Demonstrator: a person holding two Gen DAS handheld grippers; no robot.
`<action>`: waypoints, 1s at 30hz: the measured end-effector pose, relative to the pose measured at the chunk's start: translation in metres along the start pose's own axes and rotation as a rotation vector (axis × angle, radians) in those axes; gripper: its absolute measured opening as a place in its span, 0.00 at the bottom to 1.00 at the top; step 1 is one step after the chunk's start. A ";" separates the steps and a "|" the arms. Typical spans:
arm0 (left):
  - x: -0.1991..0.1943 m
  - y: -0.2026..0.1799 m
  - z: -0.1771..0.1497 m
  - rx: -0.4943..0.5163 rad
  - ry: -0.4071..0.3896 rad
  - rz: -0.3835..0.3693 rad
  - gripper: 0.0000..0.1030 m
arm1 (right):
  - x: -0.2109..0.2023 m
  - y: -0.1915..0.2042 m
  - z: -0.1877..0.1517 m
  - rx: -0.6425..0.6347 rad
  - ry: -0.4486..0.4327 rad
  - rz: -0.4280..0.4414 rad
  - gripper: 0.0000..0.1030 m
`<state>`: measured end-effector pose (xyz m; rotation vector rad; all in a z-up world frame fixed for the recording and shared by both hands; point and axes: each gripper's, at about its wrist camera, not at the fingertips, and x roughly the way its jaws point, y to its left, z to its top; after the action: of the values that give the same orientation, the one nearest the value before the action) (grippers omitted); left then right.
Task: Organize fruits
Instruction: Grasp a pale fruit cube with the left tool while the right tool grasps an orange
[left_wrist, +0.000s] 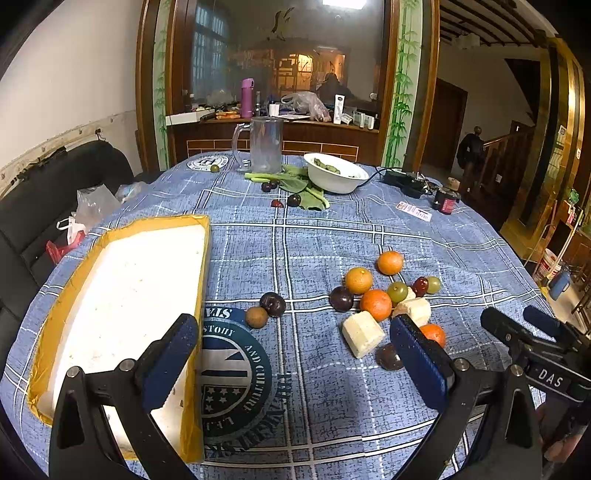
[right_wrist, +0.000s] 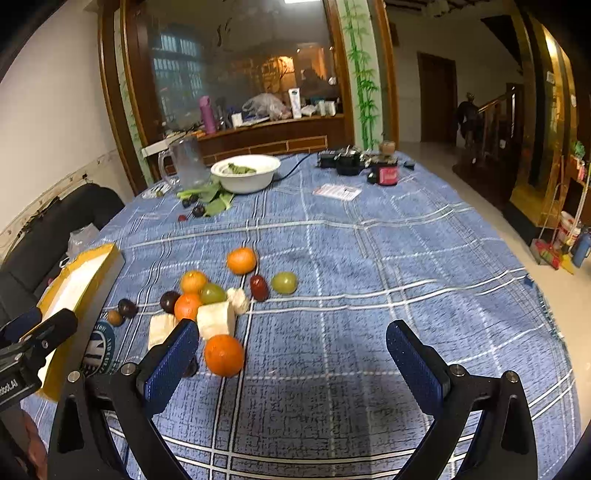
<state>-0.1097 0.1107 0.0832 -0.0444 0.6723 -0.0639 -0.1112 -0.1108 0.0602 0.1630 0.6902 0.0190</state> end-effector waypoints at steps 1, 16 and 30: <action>0.001 0.004 0.001 -0.007 0.000 0.005 1.00 | 0.002 0.000 -0.001 -0.001 0.012 0.012 0.99; 0.029 0.040 0.003 -0.125 0.084 -0.125 0.87 | 0.042 0.037 -0.009 -0.185 0.183 0.080 0.66; 0.074 -0.021 -0.001 -0.025 0.235 -0.257 0.61 | 0.072 0.043 -0.014 -0.151 0.258 0.240 0.35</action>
<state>-0.0533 0.0838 0.0382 -0.1495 0.8998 -0.3117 -0.0633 -0.0608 0.0111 0.0982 0.9198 0.3263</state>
